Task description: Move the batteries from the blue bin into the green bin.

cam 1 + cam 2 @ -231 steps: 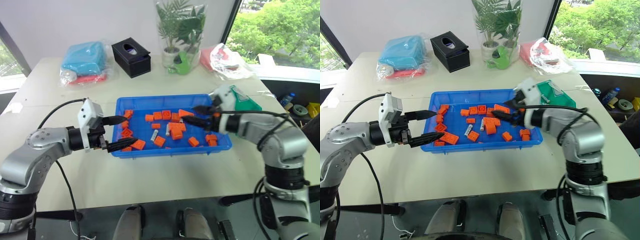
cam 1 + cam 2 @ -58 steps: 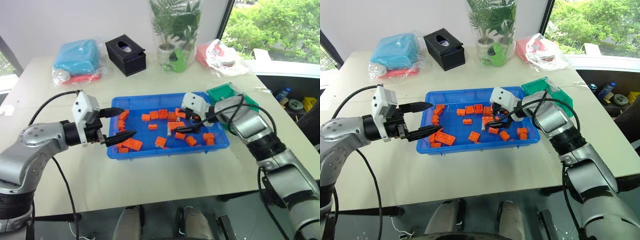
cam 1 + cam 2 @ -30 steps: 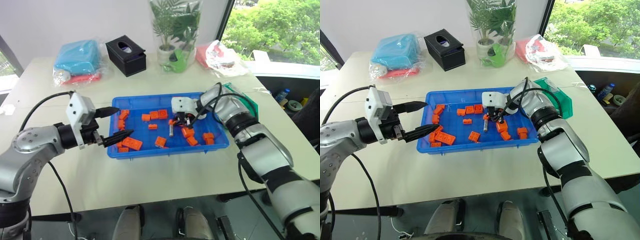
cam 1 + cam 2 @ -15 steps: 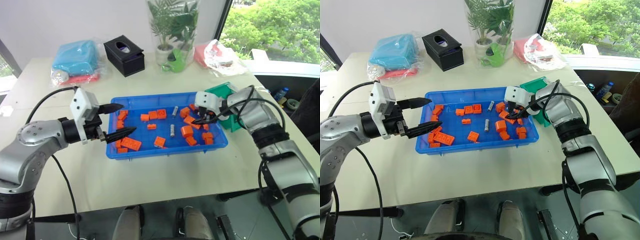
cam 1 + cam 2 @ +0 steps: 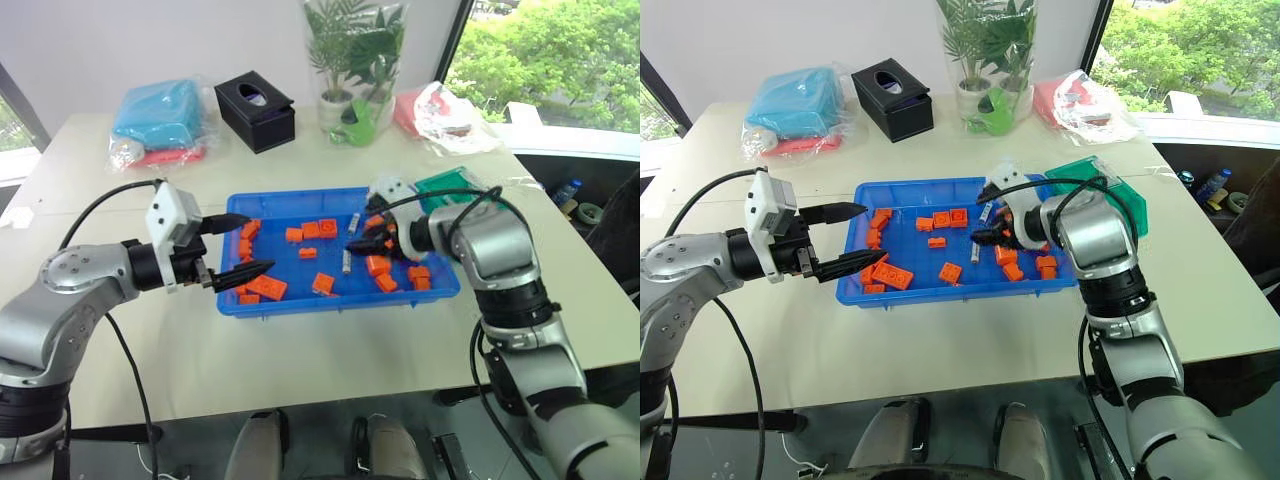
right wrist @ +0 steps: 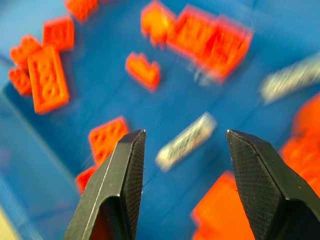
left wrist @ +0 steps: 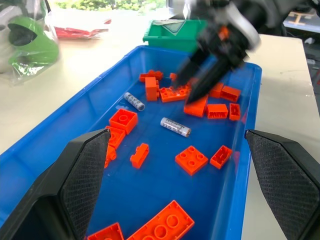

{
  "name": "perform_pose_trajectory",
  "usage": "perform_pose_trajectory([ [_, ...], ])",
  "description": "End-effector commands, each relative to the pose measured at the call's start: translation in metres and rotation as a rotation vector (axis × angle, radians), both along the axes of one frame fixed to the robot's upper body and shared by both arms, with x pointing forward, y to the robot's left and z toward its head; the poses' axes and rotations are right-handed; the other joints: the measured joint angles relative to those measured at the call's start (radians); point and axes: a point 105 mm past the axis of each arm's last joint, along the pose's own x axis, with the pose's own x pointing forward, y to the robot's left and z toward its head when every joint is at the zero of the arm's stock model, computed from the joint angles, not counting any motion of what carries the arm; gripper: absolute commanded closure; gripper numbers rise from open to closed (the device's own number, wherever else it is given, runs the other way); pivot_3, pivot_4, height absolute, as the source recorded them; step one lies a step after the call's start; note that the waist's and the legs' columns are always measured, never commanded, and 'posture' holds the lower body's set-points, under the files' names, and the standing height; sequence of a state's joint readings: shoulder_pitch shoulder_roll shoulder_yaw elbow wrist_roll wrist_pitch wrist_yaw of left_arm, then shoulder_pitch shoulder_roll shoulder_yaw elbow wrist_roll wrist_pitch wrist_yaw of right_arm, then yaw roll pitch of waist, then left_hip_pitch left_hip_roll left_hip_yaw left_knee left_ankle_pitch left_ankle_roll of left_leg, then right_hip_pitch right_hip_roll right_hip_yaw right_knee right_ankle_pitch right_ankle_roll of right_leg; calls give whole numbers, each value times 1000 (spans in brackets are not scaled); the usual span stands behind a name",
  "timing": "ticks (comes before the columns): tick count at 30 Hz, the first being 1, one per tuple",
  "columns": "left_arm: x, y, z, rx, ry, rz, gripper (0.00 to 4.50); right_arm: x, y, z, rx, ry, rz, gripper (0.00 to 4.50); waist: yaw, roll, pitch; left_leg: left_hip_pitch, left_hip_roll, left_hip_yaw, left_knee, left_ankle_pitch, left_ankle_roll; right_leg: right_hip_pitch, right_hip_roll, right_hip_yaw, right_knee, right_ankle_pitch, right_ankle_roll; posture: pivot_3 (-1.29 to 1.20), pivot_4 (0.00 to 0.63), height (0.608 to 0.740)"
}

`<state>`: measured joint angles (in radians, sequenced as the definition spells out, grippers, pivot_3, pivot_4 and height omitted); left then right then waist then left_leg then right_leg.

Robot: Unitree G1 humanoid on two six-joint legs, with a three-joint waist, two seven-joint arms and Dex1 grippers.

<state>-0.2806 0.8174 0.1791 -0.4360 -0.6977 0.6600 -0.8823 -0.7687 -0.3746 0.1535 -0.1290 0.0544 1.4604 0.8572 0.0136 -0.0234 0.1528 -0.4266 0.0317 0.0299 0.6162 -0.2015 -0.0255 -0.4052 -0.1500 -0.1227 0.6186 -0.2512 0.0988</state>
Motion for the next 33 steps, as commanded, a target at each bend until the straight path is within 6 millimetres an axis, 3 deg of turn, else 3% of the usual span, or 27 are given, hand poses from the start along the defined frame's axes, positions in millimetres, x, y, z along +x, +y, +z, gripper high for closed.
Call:
perform_pose_trajectory([
  [1, -2, -3, 12, 5, -59, -17, 0, -1, 6, 1, 1, -17, -16, 1906, -1, 0, 0, 0, 0, 0, 0, 0, 0, 0, 0, 0, 0, 0, 0, 0, 150, 661],
  [9, -2, -3, 13, 7, -60, -16, 0, 16, 19, -6, 34, -15, -56, 1906, -1, 0, 0, 0, 0, 0, 0, 2, 3, 0, 1, 0, 0, 0, 0, 0, 150, 661],
  [18, -4, -3, 13, 6, -63, -3, 0, 23, 25, -29, 12, 4, -69, 1906, -2, -1, -1, 0, 0, 0, 0, 2, 3, 0, 1, 0, 0, 0, 0, 0, 150, 661],
  [21, -4, -2, 14, 4, -66, 2, 0, 24, 26, -29, 11, -7, -57, 2636, -2, -1, -1, 0, 0, 0, 0, 2, 3, 0, 1, 0, 0, 0, 0, 0, 150, 661],
  [24, -3, -1, 14, 3, -68, 6, 0, 24, 27, -27, 12, -11, -47, 4168, -2, -2, -1, 0, 0, 0, 0, 2, 3, 0, 1, 0, 0, 0, 0, 0, 150, 661],
  [25, -3, -1, 14, 3, -69, 7, 0, 24, 27, -27, 14, -11, -48, 4438, -2, -2, -2, 0, 0, 0, 0, 2, 3, 0, 1, 0, 0, 0, 0, 0, 150, 661],
  [29, -3, -3, 13, -3, -65, 0, 0, 26, 16, -12, 17, -56, -54, 4437, 0, -1, -1, 0, 0, 0, 0, 2, 3, 0, 1, 0, 0, 0, 0, 0, 150, 661],
  [33, -4, -5, 10, -4, -54, -14, 0, 30, -24, 43, 55, -191, -126, 4437, 2, 0, -1, -1, 0, 0, 0, 1, 3, 0, 0, 0, 0, 0, 0, 0, 150, 661],
])
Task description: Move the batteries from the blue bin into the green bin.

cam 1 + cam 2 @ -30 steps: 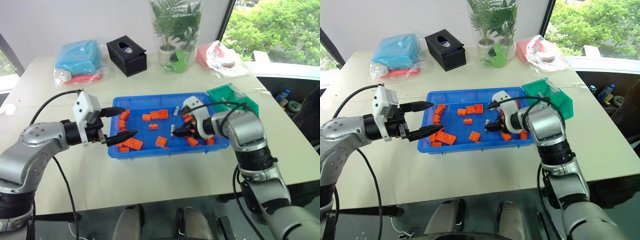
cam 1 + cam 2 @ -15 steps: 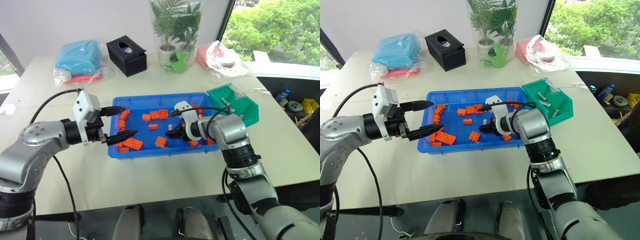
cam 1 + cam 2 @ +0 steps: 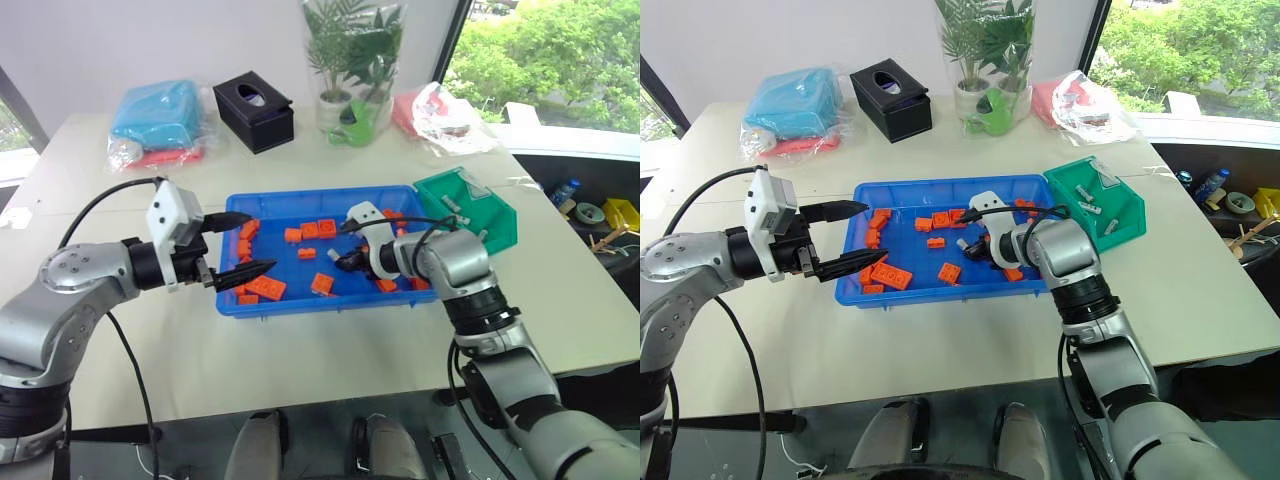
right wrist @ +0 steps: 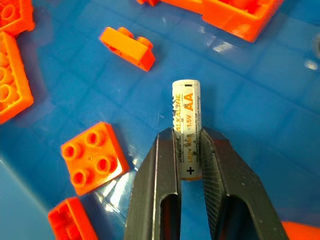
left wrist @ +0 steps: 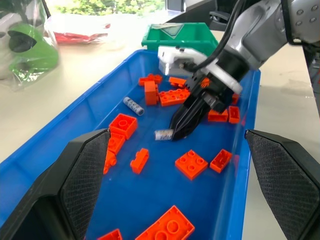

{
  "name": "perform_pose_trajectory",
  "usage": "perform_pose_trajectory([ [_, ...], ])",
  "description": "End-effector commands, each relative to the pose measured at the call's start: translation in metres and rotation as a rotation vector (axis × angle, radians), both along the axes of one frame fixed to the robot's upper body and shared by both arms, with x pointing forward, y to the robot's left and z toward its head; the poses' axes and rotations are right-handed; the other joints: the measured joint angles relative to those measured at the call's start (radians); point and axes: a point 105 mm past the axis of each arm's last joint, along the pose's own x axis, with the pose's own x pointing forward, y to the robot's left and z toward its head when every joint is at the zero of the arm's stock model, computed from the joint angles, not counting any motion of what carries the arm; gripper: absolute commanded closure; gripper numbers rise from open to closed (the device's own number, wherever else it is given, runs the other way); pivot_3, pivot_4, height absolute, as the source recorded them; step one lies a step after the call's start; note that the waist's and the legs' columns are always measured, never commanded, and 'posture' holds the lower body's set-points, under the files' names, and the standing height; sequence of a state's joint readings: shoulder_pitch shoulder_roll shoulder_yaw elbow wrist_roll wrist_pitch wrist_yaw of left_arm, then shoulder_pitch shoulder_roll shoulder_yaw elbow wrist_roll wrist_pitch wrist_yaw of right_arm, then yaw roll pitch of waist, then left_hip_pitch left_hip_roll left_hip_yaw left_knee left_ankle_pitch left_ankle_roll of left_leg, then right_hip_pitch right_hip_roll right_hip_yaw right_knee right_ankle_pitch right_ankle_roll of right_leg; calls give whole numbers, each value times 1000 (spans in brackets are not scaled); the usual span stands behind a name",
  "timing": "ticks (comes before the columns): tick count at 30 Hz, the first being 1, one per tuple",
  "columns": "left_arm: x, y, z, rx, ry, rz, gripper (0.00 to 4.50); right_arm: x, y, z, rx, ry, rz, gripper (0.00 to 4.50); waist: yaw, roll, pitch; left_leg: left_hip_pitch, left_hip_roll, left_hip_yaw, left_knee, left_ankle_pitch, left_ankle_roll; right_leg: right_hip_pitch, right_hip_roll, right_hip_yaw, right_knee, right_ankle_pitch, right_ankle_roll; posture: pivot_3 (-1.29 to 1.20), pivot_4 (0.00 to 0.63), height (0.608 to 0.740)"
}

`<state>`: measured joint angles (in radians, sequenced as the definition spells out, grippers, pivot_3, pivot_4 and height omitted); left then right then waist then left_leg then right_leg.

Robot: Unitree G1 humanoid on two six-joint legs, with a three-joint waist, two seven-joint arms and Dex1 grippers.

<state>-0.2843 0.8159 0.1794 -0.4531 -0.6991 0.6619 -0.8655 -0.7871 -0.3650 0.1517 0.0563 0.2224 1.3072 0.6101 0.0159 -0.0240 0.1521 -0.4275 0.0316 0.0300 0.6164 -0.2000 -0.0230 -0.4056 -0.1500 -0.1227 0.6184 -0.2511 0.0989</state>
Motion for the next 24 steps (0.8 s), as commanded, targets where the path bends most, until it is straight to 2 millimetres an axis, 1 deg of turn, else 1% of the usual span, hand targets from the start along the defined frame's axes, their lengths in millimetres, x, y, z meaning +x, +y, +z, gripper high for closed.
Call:
perform_pose_trajectory([
  [1, -4, -3, 6, -6, -35, -20, 0, 7, -31, 68, 42, -199, -51, 4437, -1, 1, 1, 0, 0, 0, 0, 0, 0, 0, 0, 0, 0, 0, 0, 0, 150, 661],
  [2, -4, -3, 5, -6, -33, -22, 0, 9, -46, 78, 40, -227, -98, 4437, -2, 1, 0, 0, 0, 0, 0, 0, 0, 0, 0, 0, -1, 0, 0, 0, 150, 661],
  [3, -4, -4, 5, -8, -31, -25, 0, 12, -66, 87, 32, -251, -166, 4437, -2, 1, 0, 0, 0, 0, -1, 0, 0, 0, 0, 0, -1, 0, 0, 0, 150, 661],
  [4, -3, -4, 4, -9, -29, -27, 0, 14, -83, 93, 22, -271, -223, 4437, -2, 1, 0, 0, 0, 1, -1, 0, 0, 0, 0, 0, -1, 0, 0, 0, 150, 661],
  [6, -3, -4, 3, -11, -28, -31, 0, 16, -105, 100, 10, -294, -293, 4437, -1, 0, 0, 0, 0, 0, -1, 0, 0, 0, 0, 0, -1, 0, 0, 0, 150, 661],
  [8, -1, -7, 3, -13, -27, -39, 0, 20, -127, 102, -8, -309, -355, 4437, -3, 0, 0, 0, 0, 1, -1, -1, -2, 0, 0, 0, -2, 0, 0, 0, 150, 661],
  [10, 0, -9, 3, -16, -27, -48, 0, 25, -141, 99, -13, -328, -399, 4437, -5, 0, 0, 1, 0, 1, -1, -1, -2, 0, 0, 0, -2, 0, 0, 0, 150, 661],
  [14, 3, -11, 5, -17, -33, -57, 0, 37, -157, 81, -31, -335, -471, 4437, -4, 0, 0, 0, 0, 2, -1, 0, 0, 1, 0, 0, -2, 0, 0, 0, 150, 661],
  [15, 4, -11, 5, -17, -35, -58, 0, 41, -160, 77, -35, -337, -481, 3404, -4, 0, 0, 0, 0, 2, -1, 0, 0, 1, 0, 0, -2, 0, 0, 0, 150, 661],
  [16, 4, -11, 6, -16, -36, -59, 0, 44, -162, 75, -48, -349, -485, 3124, -4, 0, 0, 0, 0, 2, -1, 0, 0, 3, 0, 0, -2, 0, 0, 0, 150, 661],
  [18, 4, -11, 7, -14, -39, -60, 0, 50, -160, 77, -62, -387, -470, 2181, -5, 1, 0, 0, 0, 2, -1, 0, 1, 3, 0, 0, -1, 1, 2, 0, 150, 661],
  [19, 4, -11, 7, -13, -41, -59, 0, 53, -156, 82, -62, -413, -449, 1657, -5, 1, 0, 0, 0, 3, -1, 0, 1, 3, 0, 0, -1, 2, 3, 0, 150, 661],
  [20, 4, -10, 8, -12, -43, -57, 0, 55, -149, 87, -62, -444, -414, 1657, -6, 1, 1, 0, 0, 3, -1, 0, 1, 3, 0, 0, -1, 2, 3, 0, 150, 661],
  [22, 4, -8, 9, -8, -45, -51, 0, 58, -124, 97, -35, -489, -321, 1657, -7, 2, 1, 0, 0, 3, -1, 0, 1, 3, 0, 0, -1, 1, 3, 0, 150, 661],
  [24, 3, -7, 9, -4, -45, -44, 0, 54, -90, 100, 21, -478, -212, 1657, -14, 2, 1, 0, 0, 3, -1, 0, 1, 3, 0, 1, -1, 2, 3, 0, 150, 661],
])
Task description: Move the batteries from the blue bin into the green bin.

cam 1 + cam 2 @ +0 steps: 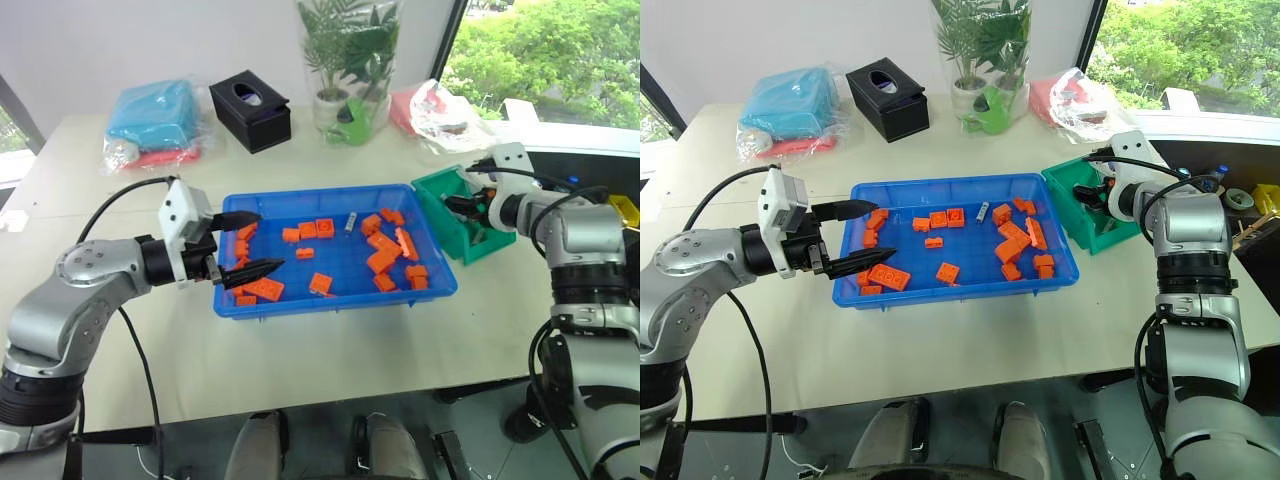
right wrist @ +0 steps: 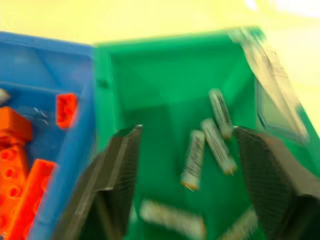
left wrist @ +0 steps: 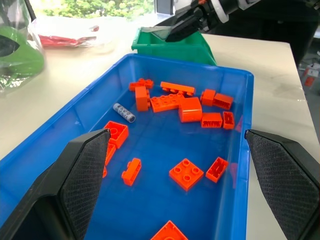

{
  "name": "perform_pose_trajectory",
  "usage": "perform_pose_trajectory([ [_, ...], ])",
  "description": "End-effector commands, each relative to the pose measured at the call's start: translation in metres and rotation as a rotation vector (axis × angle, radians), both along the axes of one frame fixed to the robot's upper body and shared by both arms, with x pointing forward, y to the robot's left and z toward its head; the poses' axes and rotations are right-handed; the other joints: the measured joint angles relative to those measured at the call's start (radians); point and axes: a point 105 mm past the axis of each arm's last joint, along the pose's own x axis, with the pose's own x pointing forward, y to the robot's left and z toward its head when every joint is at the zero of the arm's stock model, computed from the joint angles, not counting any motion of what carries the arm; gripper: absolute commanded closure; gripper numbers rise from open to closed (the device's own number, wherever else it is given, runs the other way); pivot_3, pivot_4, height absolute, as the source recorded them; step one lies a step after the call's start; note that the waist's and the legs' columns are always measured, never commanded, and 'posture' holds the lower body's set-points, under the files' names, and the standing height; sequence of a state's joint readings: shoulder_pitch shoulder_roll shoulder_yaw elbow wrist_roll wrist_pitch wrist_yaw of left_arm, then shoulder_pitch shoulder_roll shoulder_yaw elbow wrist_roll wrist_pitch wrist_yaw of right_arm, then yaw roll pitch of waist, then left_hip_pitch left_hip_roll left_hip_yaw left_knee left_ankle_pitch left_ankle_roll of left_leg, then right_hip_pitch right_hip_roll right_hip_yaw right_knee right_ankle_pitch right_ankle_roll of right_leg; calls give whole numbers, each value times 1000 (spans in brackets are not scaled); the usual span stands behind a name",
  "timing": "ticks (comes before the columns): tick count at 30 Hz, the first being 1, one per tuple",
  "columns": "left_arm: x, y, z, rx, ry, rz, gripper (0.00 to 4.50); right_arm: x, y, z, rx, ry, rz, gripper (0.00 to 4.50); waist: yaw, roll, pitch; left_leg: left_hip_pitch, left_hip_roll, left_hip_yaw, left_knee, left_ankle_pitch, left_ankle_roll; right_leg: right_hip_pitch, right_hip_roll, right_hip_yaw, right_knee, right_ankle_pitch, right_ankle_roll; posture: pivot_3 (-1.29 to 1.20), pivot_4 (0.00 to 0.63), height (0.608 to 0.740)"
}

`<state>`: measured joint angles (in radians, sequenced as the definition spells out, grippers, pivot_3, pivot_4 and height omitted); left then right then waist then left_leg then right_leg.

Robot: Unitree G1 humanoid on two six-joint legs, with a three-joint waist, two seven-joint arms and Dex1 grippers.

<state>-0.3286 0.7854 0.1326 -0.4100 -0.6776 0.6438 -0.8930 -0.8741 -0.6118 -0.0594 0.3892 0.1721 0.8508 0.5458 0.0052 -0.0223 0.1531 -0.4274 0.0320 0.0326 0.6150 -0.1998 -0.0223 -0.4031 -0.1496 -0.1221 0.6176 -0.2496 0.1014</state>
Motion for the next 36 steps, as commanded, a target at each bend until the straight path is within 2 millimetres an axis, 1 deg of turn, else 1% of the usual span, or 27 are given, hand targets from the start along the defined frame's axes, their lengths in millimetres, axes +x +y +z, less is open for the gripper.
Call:
perform_pose_trajectory([
  [1, -3, 1, 11, 10, -51, 0, 0, -5, 63, 33, 36, -92, 218, 1657, -5, 0, 0, 0, 0, 0, 0, 0, 0, 0, 0, 0, 1, 0, 0, 0, 150, 661],
  [3, -4, 2, 11, 10, -51, 8, 0, -9, 91, 28, 59, -71, 277, 1657, -6, 0, 0, 0, 1, -1, 0, 0, 0, 0, 0, 0, 2, 0, 0, 0, 150, 661],
  [5, -5, 2, 11, 9, -51, 13, 0, -10, 110, 21, 91, -36, 291, 1657, -7, 0, 0, 0, 1, -1, 0, 0, 0, 0, 0, 0, 3, 0, 0, 0, 150, 661],
  [7, -5, 2, 12, 9, -52, 16, 0, -10, 123, 11, 105, 1, 292, 1657, -1, 0, 0, 0, 0, -2, 0, 0, 0, -1, 0, -1, 3, 0, 0, 0, 150, 661],
  [9, -6, 2, 12, 8, -55, 21, 0, -6, 130, 0, 100, 37, 269, 1657, 8, 0, 0, 0, 0, -2, 1, 0, 0, -3, 0, -1, 1, 0, 0, 0, 150, 661],
  [14, -7, 4, 14, 9, -60, 37, 0, 2, 137, -26, 125, 144, 205, 1657, 9, -1, -1, 0, 0, -2, 2, 0, 0, -2, 0, -1, 1, -1, -3, 0, 150, 661],
  [16, -7, 4, 14, 8, -61, 43, 0, 3, 140, -34, 122, 168, 193, 1657, 5, -1, -1, 0, 0, -2, 2, 0, 0, -3, 0, -1, 1, -1, -3, 0, 150, 661],
  [19, -8, 4, 14, 7, -63, 47, 0, 5, 140, -40, 112, 181, 174, 1657, 3, -1, -1, 0, 0, -2, 1, 0, 0, -3, 0, -1, 3, 0, 0, 0, 150, 661],
  [28, -8, 3, 15, 10, -67, 51, 0, 14, 143, -58, 74, 208, 146, 1657, 6, -2, -2, 1, 0, -2, 2, 0, 0, -3, 0, -1, 3, 0, 0, 0, 150, 661],
  [33, -6, 3, 16, 8, -73, 51, 0, 16, 143, -67, -27, 198, 176, 1657, 5, -3, -2, 1, 0, -2, 2, 0, 0, -3, 1, -1, 3, 0, 0, 0, 150, 661],
  [36, -6, 3, 16, 6, -78, 52, 0, 14, 142, -72, -71, 217, 201, 1657, 6, -3, -2, 1, 0, -2, 2, 0, 0, -3, 0, -1, 3, 0, -1, 0, 150, 661],
])
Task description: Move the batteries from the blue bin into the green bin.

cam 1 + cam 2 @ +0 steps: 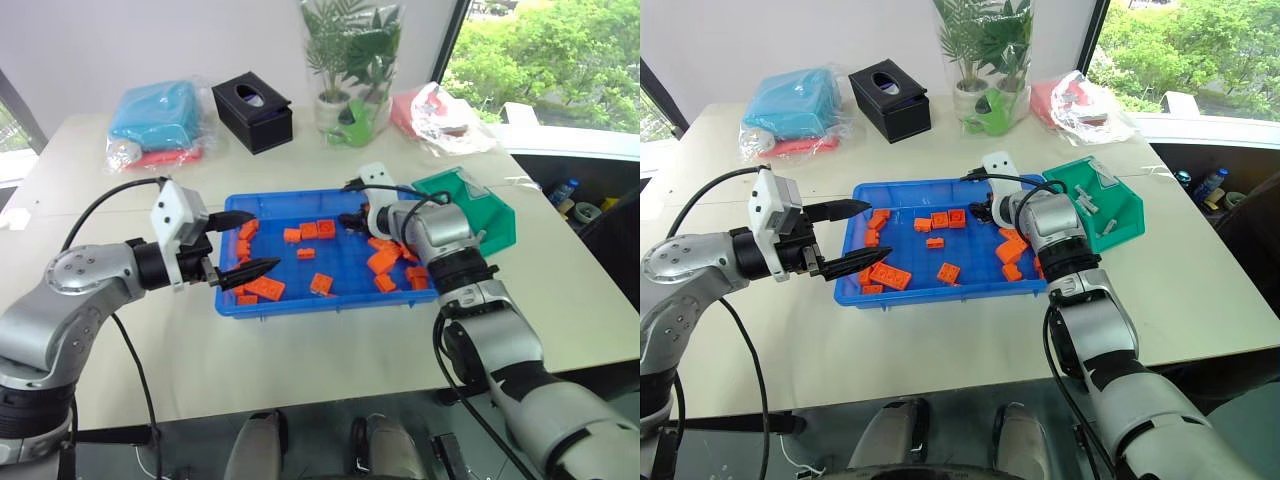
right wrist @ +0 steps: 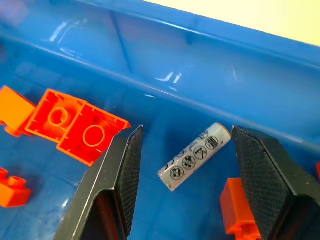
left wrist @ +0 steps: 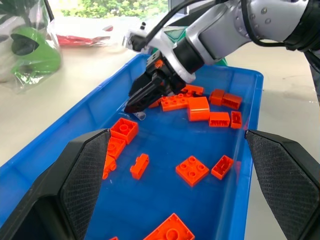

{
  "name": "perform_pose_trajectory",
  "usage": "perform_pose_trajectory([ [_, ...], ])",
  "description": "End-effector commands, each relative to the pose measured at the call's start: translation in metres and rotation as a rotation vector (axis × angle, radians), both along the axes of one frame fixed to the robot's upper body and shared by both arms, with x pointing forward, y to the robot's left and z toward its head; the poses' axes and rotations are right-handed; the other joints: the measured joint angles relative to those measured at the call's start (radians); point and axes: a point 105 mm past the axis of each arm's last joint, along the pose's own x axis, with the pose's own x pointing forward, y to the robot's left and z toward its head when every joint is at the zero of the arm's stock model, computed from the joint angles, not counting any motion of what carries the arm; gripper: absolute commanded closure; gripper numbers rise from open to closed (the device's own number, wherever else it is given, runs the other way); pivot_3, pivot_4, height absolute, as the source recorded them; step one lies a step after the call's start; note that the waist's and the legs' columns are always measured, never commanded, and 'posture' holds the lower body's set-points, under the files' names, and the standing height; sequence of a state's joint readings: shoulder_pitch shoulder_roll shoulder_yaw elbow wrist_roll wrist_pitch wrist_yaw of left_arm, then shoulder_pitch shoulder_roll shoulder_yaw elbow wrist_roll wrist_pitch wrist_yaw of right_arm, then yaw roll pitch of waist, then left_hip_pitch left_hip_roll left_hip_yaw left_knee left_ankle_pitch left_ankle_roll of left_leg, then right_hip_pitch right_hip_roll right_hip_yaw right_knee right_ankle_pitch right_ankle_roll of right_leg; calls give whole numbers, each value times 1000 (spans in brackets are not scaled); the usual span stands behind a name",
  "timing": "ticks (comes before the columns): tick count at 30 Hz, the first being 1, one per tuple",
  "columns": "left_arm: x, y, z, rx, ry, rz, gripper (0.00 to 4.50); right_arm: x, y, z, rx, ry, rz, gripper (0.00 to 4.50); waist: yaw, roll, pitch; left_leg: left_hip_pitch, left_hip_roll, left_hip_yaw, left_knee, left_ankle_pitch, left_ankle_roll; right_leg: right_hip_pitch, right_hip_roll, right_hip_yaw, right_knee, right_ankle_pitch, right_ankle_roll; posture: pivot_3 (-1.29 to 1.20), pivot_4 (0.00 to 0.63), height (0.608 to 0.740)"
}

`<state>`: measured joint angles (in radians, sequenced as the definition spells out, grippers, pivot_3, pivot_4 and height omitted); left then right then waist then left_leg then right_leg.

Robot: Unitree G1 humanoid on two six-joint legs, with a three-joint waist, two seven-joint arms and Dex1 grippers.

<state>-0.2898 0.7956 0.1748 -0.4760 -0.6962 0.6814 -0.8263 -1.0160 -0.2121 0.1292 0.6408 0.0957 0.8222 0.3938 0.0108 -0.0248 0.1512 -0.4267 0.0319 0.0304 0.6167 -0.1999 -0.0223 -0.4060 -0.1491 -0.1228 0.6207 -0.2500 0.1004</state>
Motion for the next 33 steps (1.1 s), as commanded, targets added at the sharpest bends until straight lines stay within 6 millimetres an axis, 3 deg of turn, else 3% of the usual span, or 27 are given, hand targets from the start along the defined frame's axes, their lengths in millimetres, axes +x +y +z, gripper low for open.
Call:
perform_pose_trajectory([
  [1, -1, -1, 13, 2, -66, -8, 0, -5, -4, -14, -52, 54, 20, 1657, 0, 0, 0, 0, 0, 0, 0, 0, 0, 0, 0, 0, 0, -1, -1, 0, 150, 661],
  [10, 0, -2, 11, -14, -73, 2, 0, -15, 4, -20, -24, 104, 33, 1657, -1, 0, 0, 0, 0, 0, 0, 0, 0, 0, 0, 0, 1, -1, -1, 0, 150, 661],
  [21, 1, 2, 11, -3, -78, 14, 0, -2, 19, -15, 67, 78, -18, 1657, -7, 0, 0, 0, 0, 0, 0, 0, 0, -1, 0, 0, 2, -1, -1, 0, 150, 661],
  [30, 2, 3, 13, 3, -83, 15, 0, 7, 11, -26, 23, 48, -44, 1657, -6, 0, 0, 0, 0, 0, 0, 0, 0, -1, 0, 0, 4, -1, -1, 0, 150, 661],
  [33, 2, 4, 14, 6, -85, 17, 0, 9, 9, -28, 26, 43, -44, 2527, -6, 0, 0, 0, 0, 0, 1, 0, 0, -1, 0, 0, 4, -1, -1, 0, 150, 661],
])
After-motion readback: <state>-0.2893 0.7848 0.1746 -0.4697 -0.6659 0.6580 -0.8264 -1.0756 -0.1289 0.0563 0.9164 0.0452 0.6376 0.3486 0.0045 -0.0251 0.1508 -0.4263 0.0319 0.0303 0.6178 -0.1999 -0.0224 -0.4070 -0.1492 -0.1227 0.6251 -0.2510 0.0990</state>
